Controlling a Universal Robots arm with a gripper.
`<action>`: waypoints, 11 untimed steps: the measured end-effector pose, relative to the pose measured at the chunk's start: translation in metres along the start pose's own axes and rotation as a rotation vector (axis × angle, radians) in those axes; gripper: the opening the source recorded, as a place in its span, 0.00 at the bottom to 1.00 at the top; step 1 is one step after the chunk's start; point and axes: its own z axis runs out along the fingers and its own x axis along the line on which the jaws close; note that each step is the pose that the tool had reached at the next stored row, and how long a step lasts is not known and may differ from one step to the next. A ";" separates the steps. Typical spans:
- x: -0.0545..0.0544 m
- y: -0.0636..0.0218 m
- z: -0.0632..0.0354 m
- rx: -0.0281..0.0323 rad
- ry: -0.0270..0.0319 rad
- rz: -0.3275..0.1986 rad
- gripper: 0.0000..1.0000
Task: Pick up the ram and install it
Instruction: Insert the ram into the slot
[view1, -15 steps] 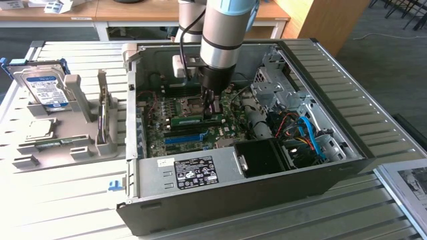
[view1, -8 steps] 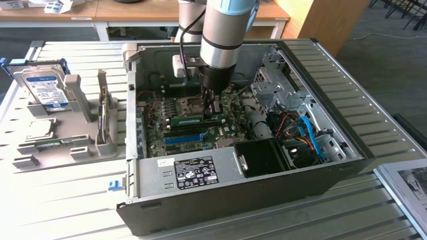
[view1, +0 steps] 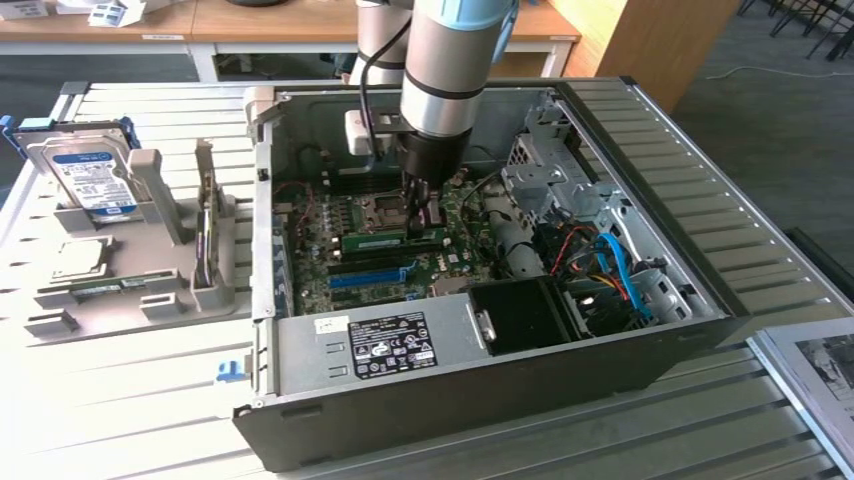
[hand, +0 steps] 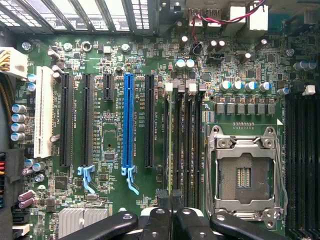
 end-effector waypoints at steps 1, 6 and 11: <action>0.000 0.0000 0.0000 0.0000 0.0000 0.000 0.12; 0.000 0.0000 0.0004 0.0000 0.0000 0.000 0.12; 0.000 -0.0001 0.0012 0.0000 0.0000 0.000 0.12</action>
